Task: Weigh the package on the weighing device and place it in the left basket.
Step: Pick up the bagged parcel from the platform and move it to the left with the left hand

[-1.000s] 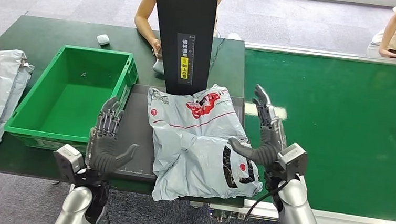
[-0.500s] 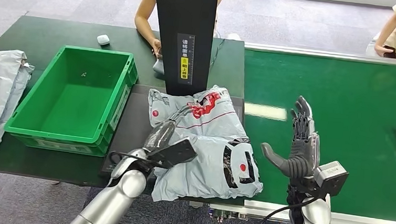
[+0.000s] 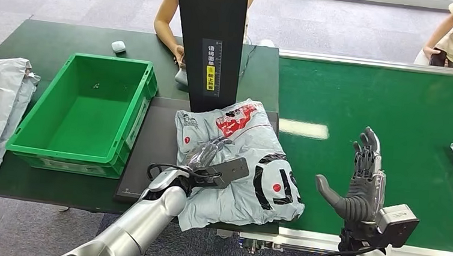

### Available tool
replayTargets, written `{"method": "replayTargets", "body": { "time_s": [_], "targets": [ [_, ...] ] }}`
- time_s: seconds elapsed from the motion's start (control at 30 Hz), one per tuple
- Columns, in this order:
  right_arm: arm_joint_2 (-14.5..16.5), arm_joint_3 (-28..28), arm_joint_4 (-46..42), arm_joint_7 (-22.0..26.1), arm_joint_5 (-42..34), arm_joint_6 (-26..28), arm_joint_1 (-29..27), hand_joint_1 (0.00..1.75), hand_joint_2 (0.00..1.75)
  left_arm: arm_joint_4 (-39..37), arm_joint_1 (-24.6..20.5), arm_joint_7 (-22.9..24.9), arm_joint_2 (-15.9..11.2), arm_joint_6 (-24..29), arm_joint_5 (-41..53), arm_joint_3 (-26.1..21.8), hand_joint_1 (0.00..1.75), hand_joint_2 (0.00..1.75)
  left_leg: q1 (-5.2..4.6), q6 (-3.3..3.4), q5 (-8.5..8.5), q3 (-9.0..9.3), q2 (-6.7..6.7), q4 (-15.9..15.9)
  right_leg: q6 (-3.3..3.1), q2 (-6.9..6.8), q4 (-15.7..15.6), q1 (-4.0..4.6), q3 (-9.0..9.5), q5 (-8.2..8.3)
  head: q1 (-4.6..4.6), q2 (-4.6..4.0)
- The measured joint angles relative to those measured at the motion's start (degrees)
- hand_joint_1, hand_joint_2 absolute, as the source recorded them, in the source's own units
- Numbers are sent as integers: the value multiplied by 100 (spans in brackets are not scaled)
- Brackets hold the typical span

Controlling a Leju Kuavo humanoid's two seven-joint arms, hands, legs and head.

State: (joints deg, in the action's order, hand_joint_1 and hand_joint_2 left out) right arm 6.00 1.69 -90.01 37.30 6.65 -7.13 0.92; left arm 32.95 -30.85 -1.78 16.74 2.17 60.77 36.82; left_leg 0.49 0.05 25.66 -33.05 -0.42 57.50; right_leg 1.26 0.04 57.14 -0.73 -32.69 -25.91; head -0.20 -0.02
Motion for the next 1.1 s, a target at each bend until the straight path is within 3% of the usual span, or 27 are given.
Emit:
{"method": "replayTargets", "body": {
  "time_s": [0.33,0.7,0.97,1.1],
  "targets": [
    [48,50,49,-28,-10,-11,19,0,175,167,152,-443,-3,344,91,-366,175,175,0,0,-2,29,0,-1,0,0,0,0,31,2,1,0],
    [49,156,51,-69,-262,65,34,0,175,1667,927,-1253,-352,839,128,-552,175,175,0,0,-1,-5,1,-1,0,-1,1,1,-5,0,1,0],
    [49,522,-11,12,-479,-42,4,0,175,3628,1325,-1616,-1193,1209,931,-103,175,175,1,-1,-1,-20,1,-1,-1,0,1,1,-22,-1,0,0],
    [49,659,-11,87,-510,-109,-11,0,175,4610,1316,-1587,-1684,1274,1237,193,175,175,1,-1,-1,-22,1,-1,-1,-1,1,1,-23,-1,1,0]
  ]
}}
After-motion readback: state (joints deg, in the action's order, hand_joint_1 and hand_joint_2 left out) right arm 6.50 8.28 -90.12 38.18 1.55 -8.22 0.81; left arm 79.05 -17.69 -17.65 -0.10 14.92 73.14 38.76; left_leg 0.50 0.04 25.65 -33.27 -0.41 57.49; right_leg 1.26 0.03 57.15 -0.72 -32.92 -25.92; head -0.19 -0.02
